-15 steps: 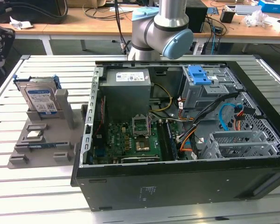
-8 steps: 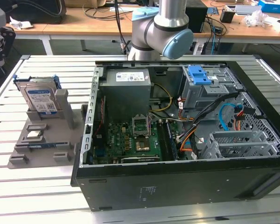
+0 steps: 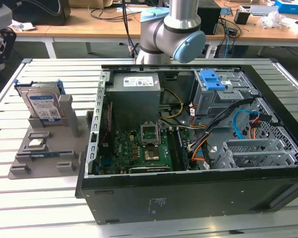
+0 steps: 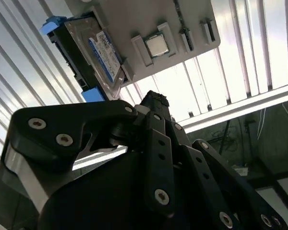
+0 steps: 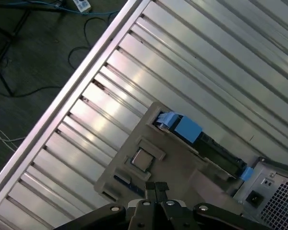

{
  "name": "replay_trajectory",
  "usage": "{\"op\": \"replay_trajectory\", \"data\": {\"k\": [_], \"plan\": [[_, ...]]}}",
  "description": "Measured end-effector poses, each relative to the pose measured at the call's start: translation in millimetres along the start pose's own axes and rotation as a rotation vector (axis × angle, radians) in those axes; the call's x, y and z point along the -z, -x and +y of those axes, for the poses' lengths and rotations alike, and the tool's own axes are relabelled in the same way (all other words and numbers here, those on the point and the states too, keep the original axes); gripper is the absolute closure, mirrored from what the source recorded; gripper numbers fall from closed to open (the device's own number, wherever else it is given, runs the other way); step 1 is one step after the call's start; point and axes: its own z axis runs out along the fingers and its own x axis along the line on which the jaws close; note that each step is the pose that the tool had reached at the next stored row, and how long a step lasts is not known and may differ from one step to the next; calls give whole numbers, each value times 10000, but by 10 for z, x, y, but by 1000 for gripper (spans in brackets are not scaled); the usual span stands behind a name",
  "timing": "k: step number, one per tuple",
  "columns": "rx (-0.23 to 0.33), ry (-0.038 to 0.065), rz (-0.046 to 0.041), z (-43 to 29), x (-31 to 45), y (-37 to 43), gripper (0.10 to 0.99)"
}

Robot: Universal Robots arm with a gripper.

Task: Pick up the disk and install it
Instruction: 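Pick up the disk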

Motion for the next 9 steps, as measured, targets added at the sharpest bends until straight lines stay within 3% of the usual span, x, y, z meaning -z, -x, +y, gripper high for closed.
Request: {"op": "replay_trajectory", "data": {"k": [9], "plan": [[2328,45,12,0,0,0,980]]}}
